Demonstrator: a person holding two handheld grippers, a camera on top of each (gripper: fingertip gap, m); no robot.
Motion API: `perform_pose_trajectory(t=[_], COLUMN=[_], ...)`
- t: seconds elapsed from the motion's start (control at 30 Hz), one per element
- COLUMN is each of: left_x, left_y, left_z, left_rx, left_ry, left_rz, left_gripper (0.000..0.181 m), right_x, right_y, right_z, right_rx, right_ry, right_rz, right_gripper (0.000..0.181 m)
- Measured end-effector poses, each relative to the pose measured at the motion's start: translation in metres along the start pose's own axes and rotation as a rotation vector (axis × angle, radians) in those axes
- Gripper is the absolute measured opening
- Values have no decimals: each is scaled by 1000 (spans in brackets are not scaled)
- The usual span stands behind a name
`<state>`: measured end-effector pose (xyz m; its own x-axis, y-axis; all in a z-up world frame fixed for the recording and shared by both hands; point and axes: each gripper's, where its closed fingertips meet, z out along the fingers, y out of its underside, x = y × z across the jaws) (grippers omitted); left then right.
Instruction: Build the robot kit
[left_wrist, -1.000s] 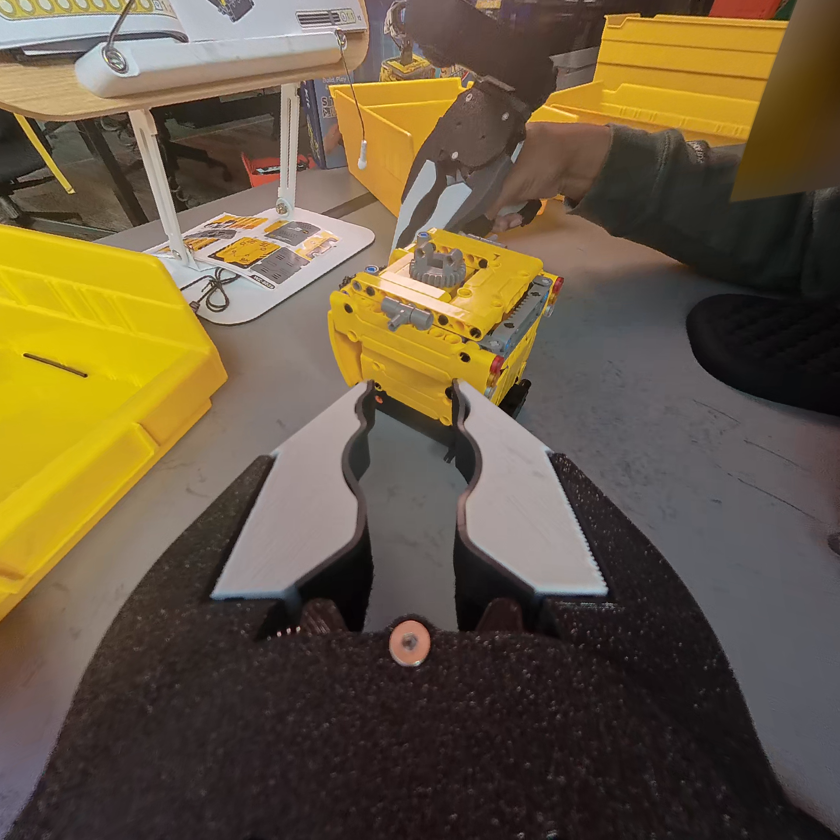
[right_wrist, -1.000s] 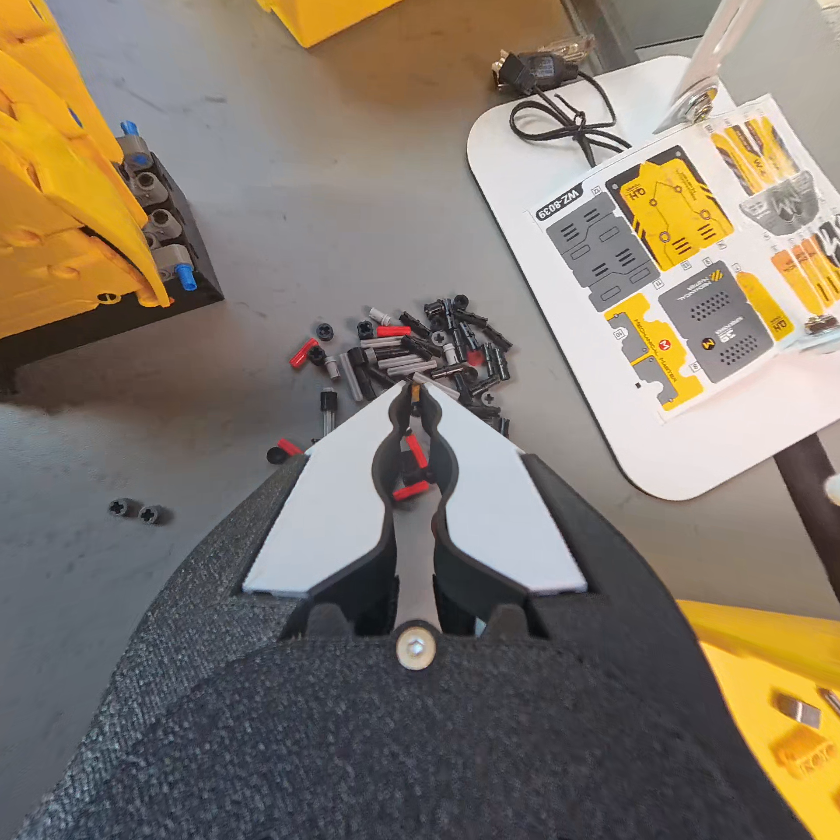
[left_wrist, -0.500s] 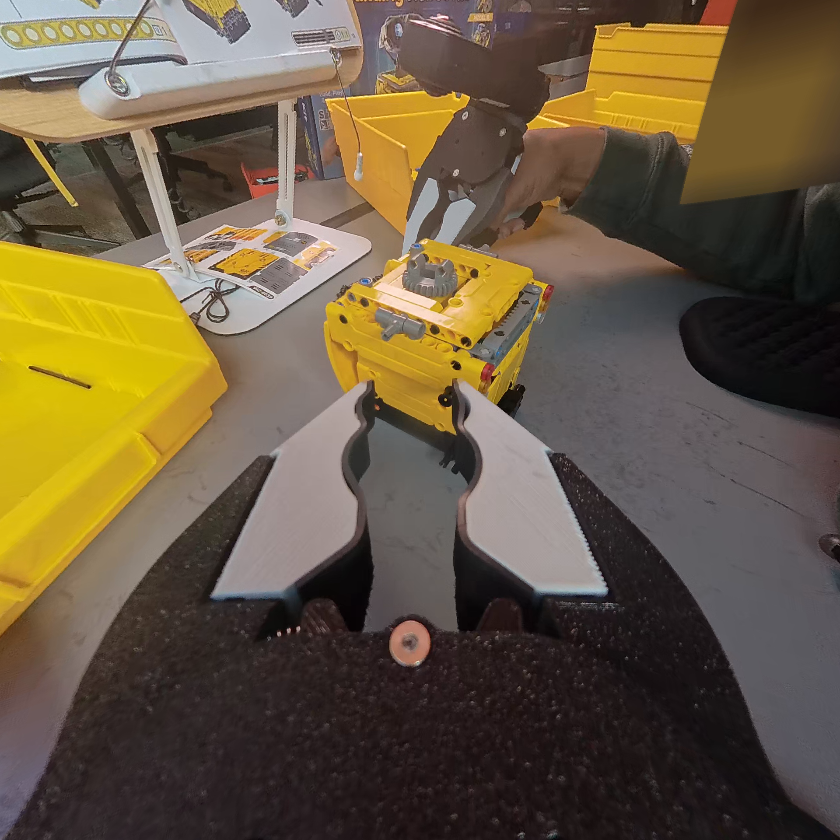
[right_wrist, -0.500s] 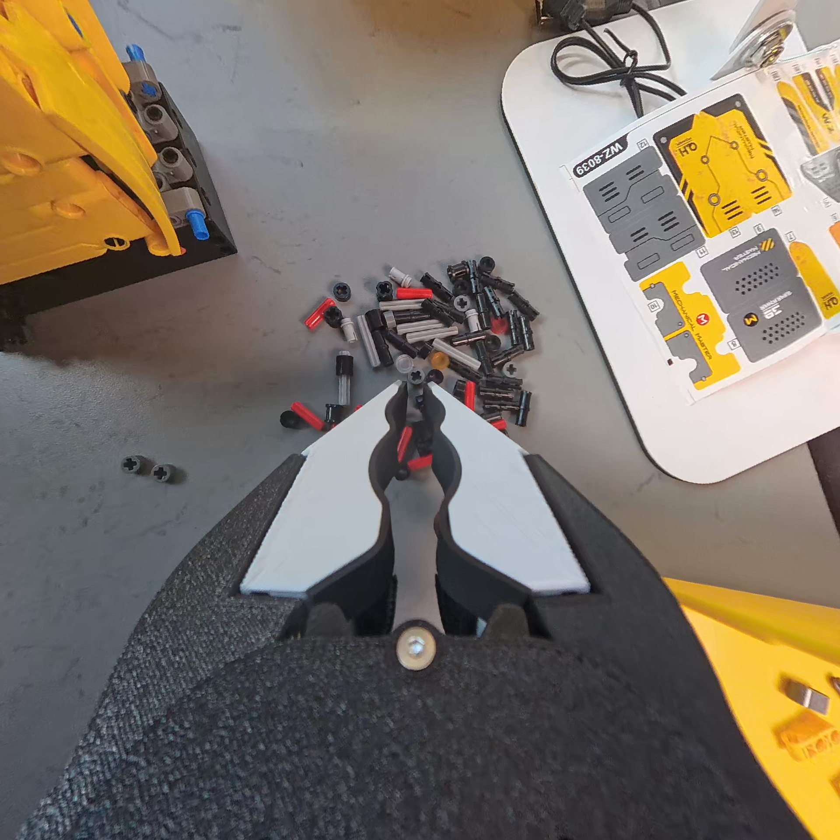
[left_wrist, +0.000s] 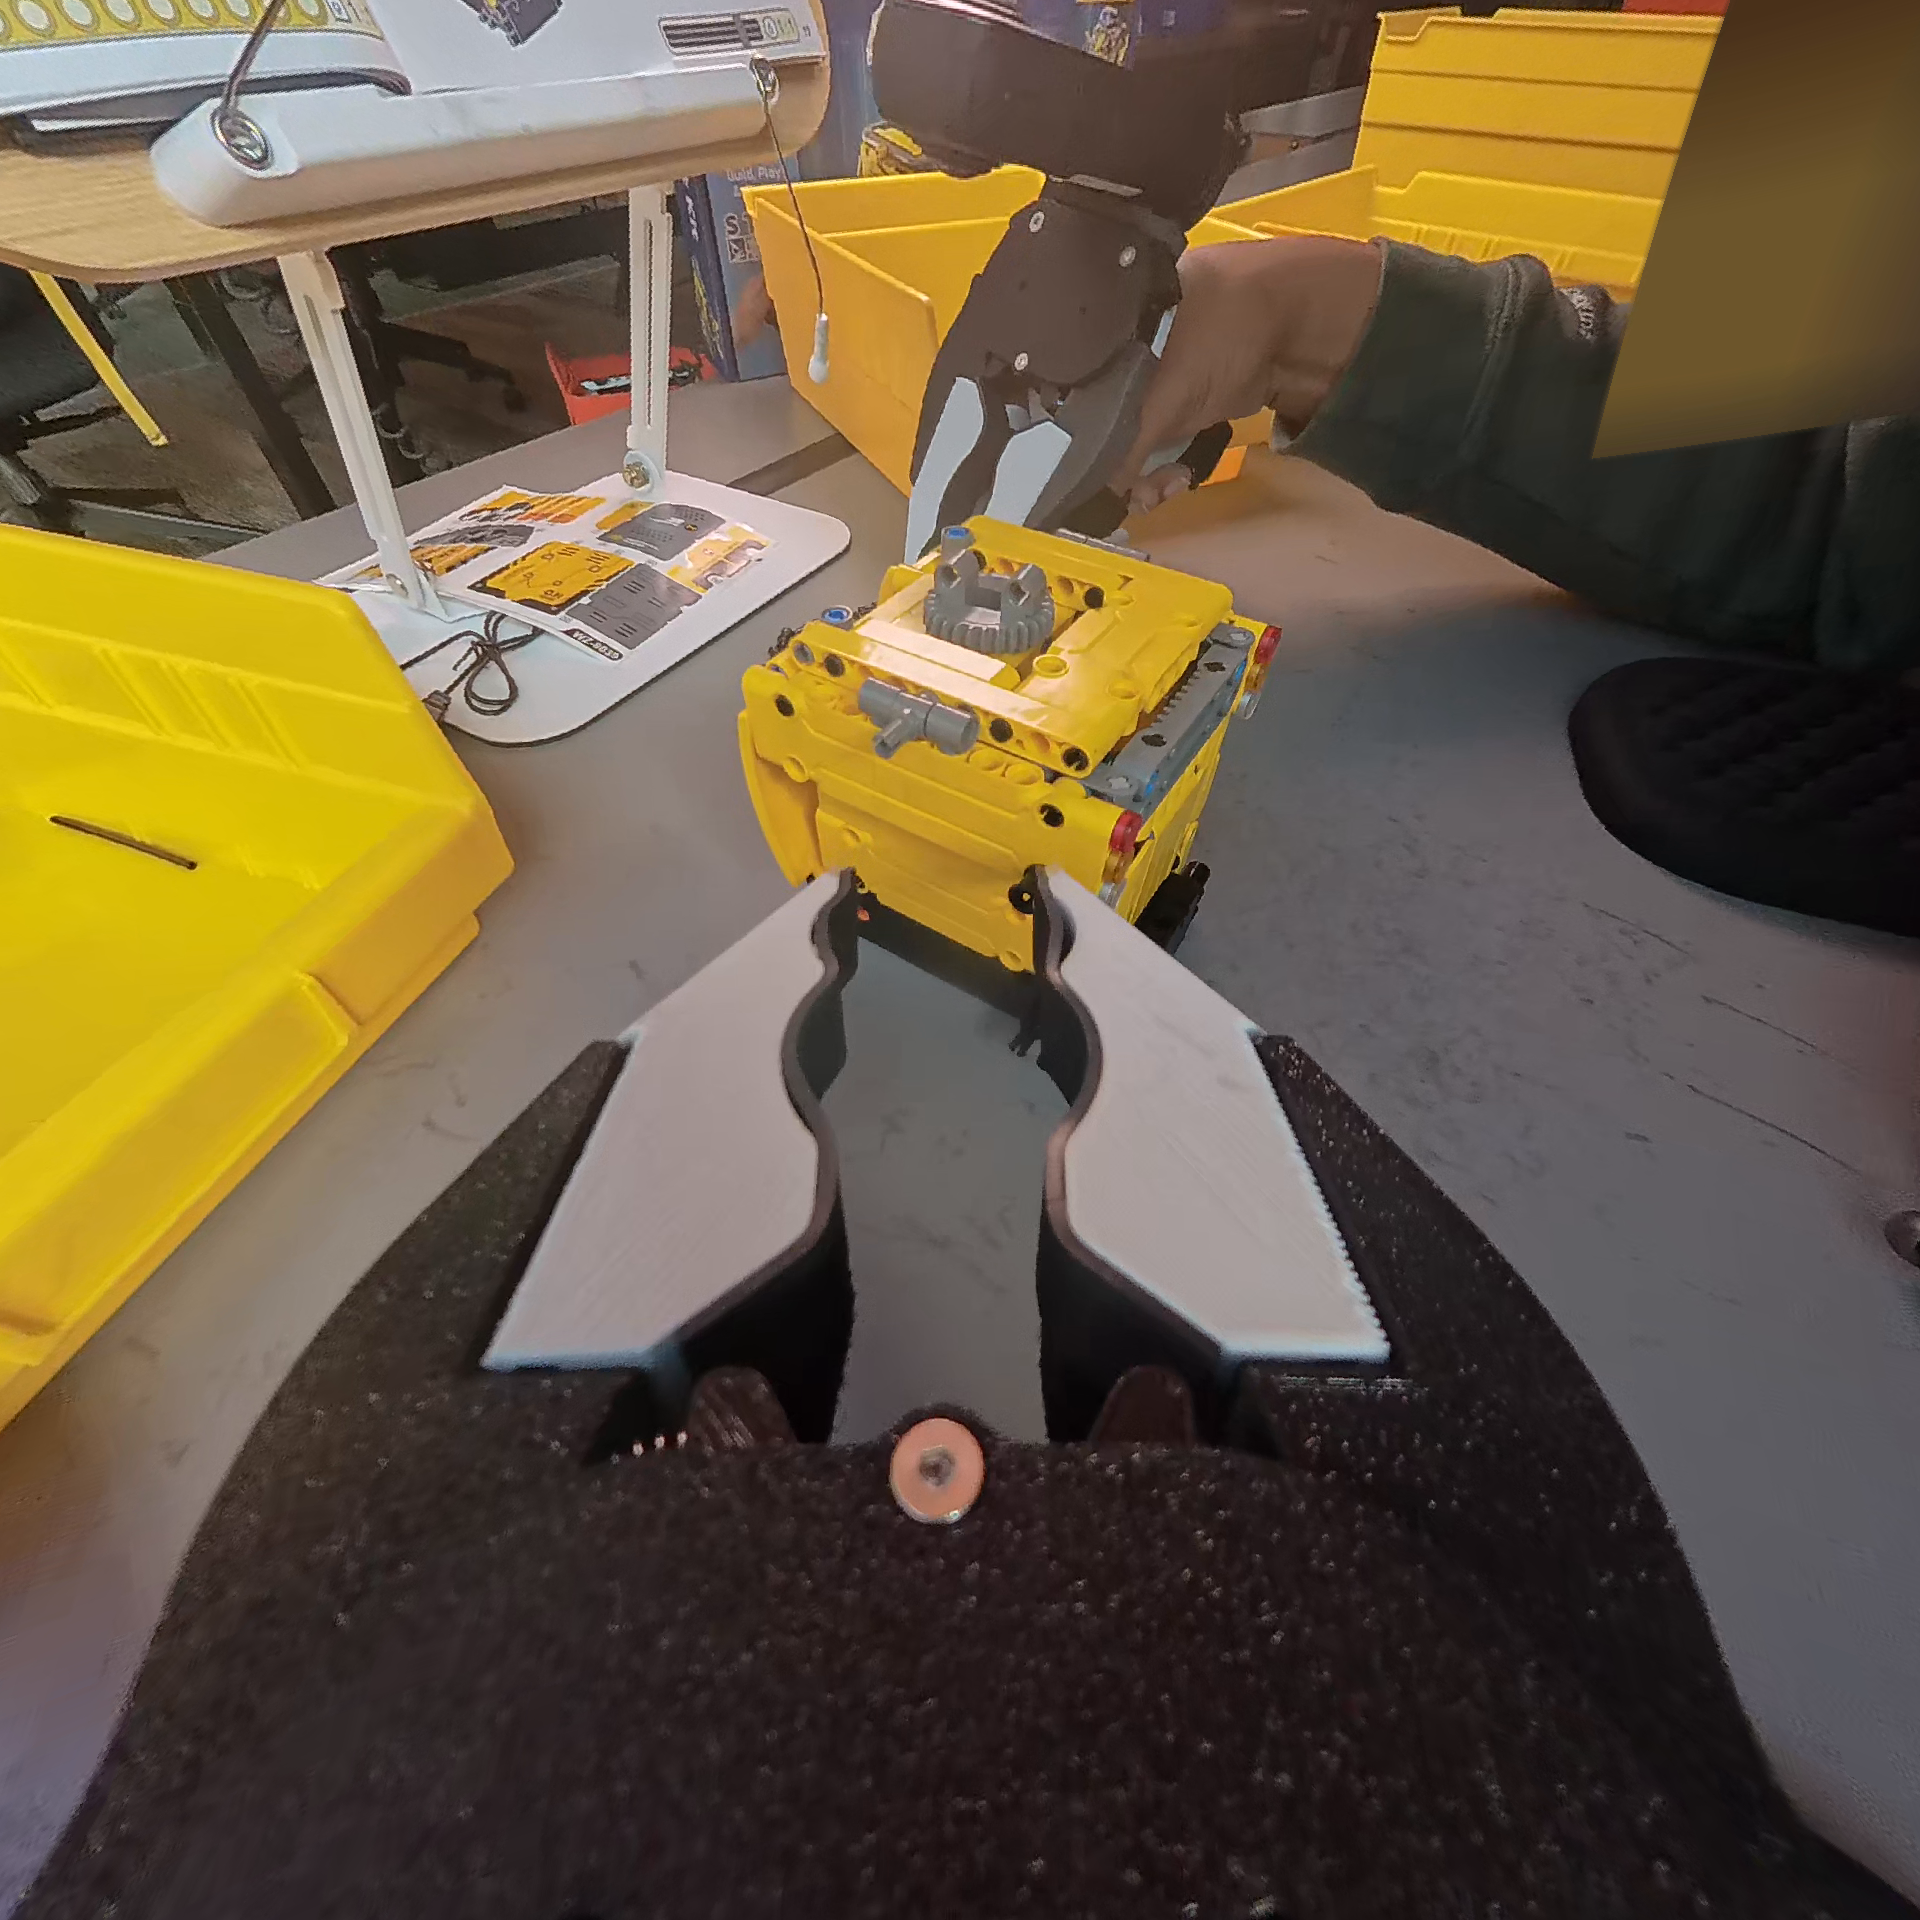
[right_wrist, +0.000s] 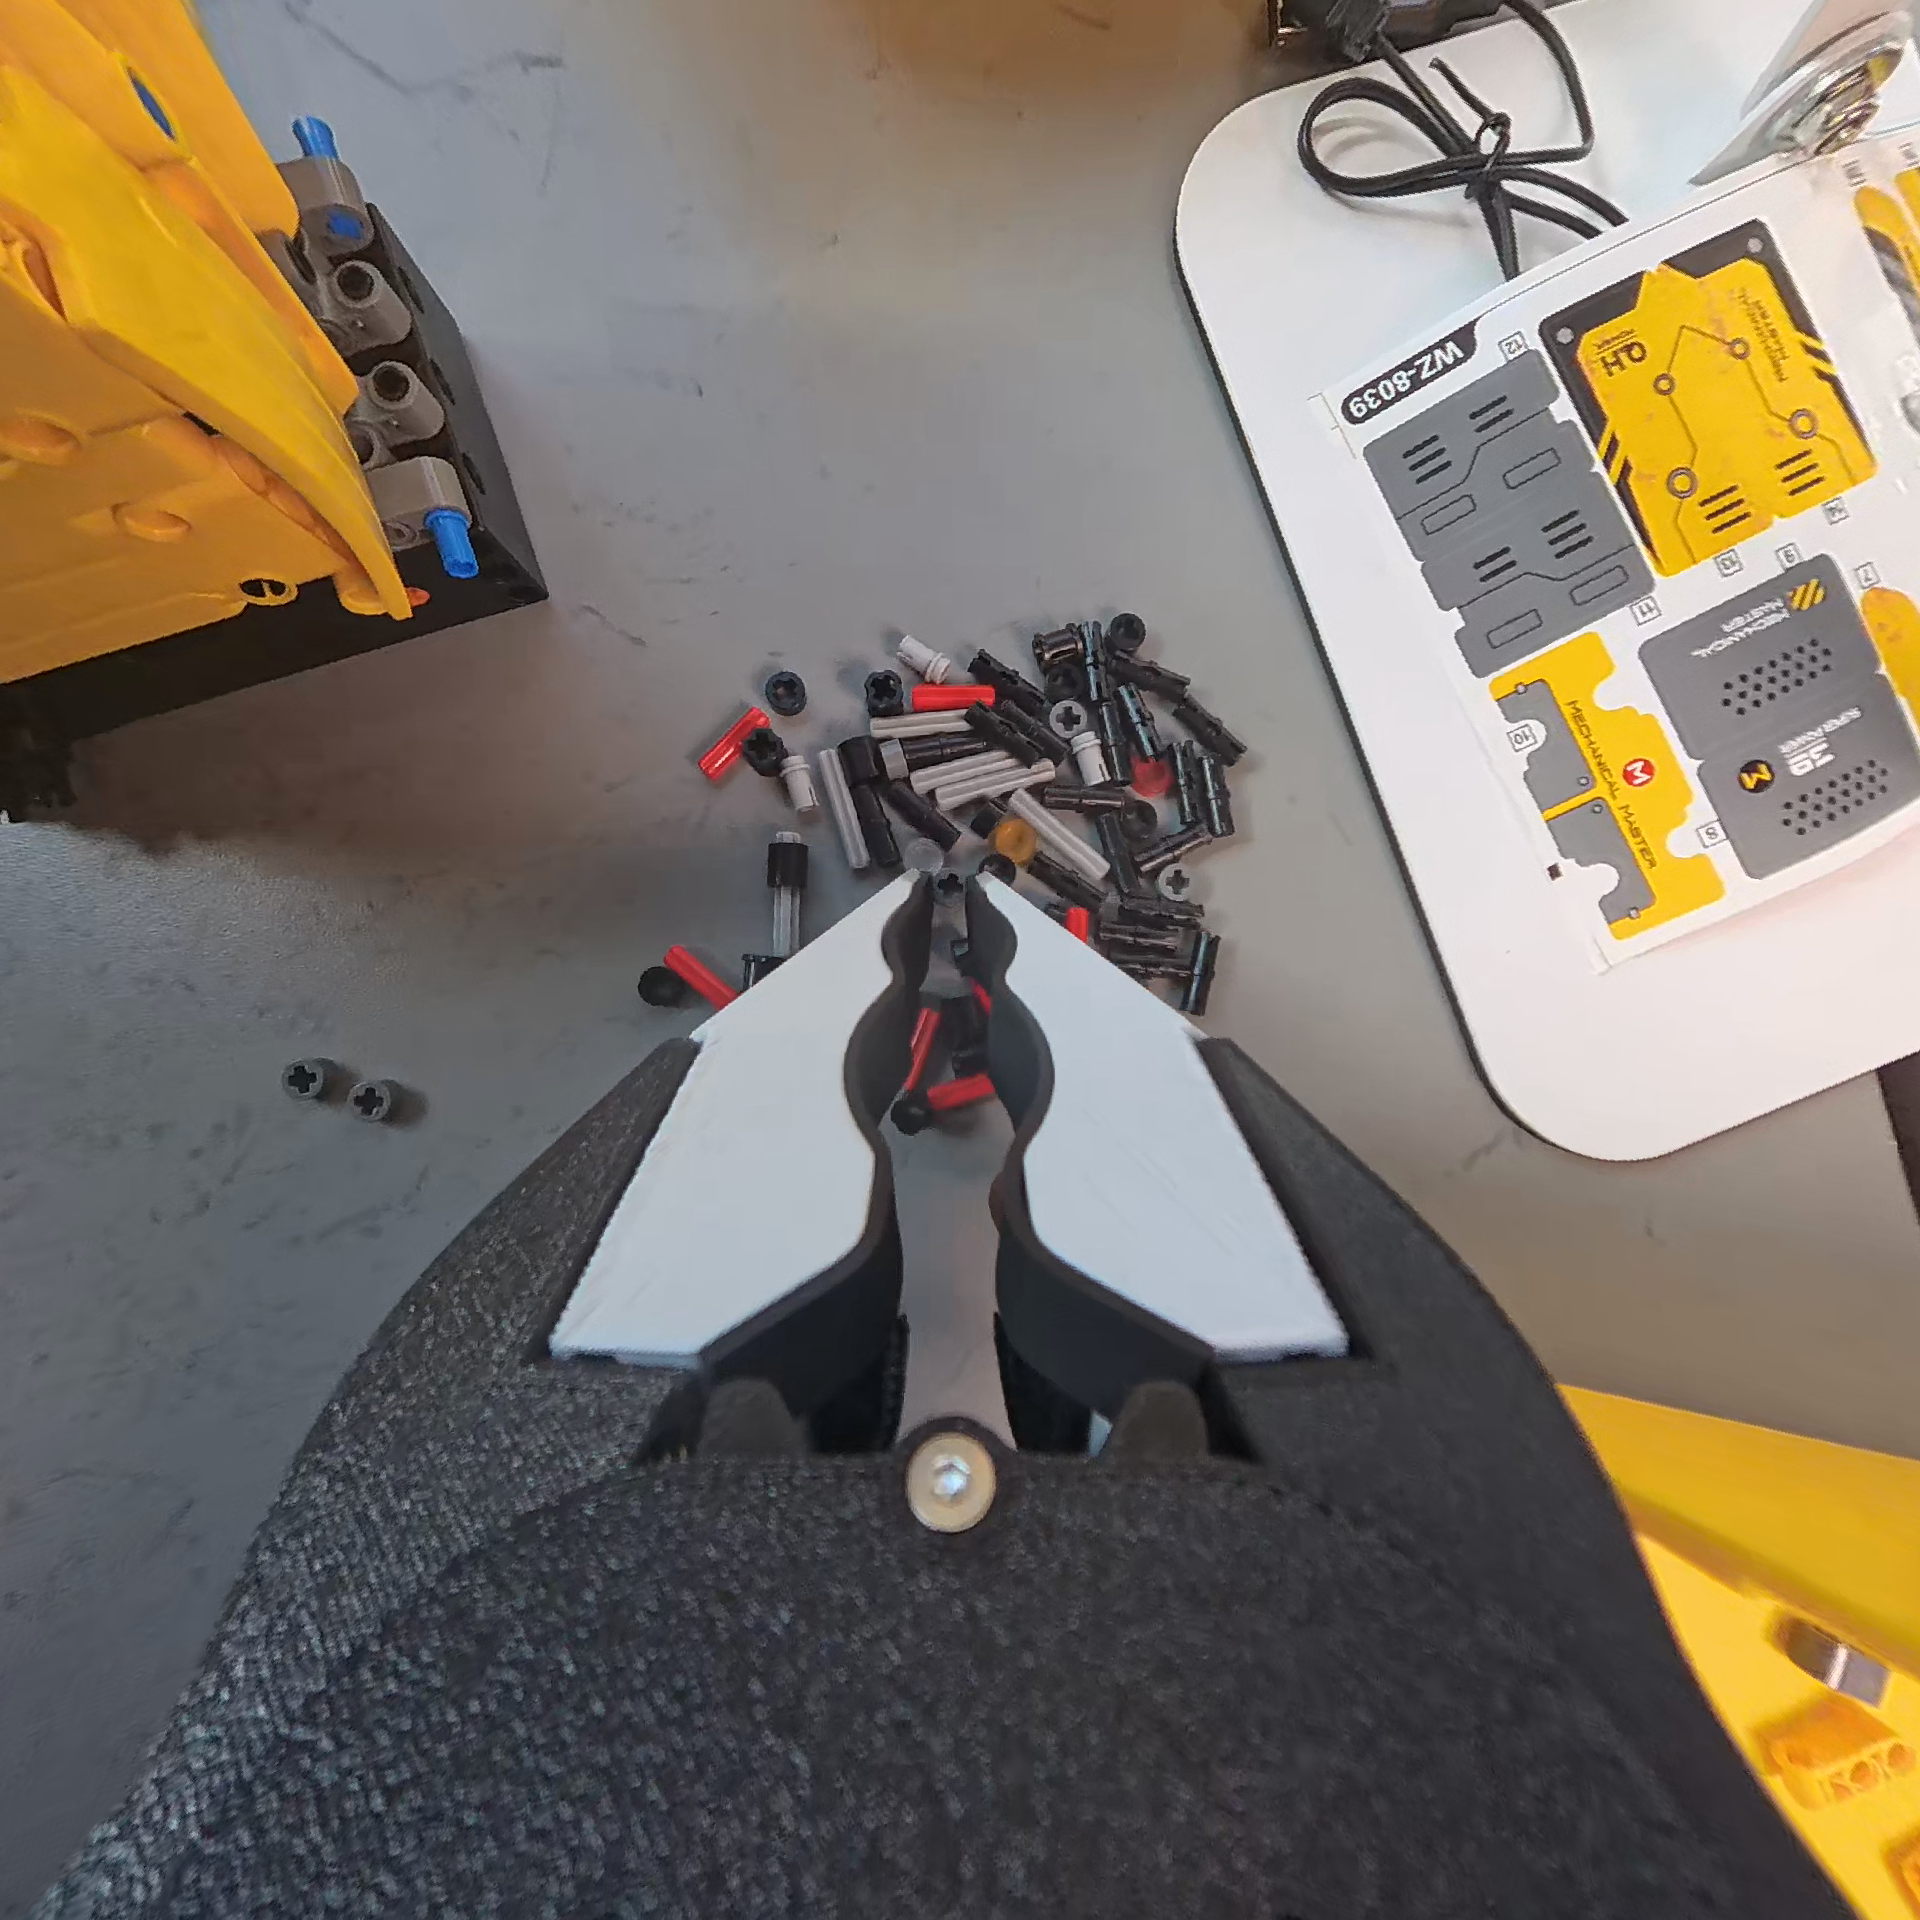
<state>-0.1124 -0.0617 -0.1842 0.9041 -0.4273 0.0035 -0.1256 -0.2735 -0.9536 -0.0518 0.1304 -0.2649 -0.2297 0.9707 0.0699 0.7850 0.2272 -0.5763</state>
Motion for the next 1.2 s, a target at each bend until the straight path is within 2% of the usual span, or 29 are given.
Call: perform_pose_trajectory(t=[0.23,0.37,0.47,0.53,0.63,0.73,0.97,1.03,1.1,1.2], left_x=[-1,-2,-4,-5,-4,-4,-8,-9,-10,-14], left_y=[-3,-3,-2,-2,-1,2,1,0,-2,-3], left_z=[-2,-3,-3,-3,-2,0,-1,-1,-2,-3], left_rx=[10,12,10,11,9,-3,9,15,23,34], left_ry=[-7,-10,-16,-20,-17,-18,-33,-39,-49,-66], left_rz=[3,3,-2,-7,-8,-3,-7,-9,-13,-21], left_gripper=[32,32,32,32,32,32,32,33,34,36], right_x=[0,-5,-33,-62,-87,-97,-96,-89,-70,-23], right_y=[2,-6,-9,2,27,36,37,27,7,-14], right_z=[-3,-19,-38,-45,-41,-37,-35,-38,-43,-44], right_rx=[-2,59,113,99,25,14,6,59,150,205], right_ry=[14,12,-60,-141,-186,-208,-202,-177,-113,76], right_rz=[-38,-65,-139,-205,-262,-261,-270,-240,-173,-62], right_gripper=[5,5,5,5,5,5,7,12,13,13])
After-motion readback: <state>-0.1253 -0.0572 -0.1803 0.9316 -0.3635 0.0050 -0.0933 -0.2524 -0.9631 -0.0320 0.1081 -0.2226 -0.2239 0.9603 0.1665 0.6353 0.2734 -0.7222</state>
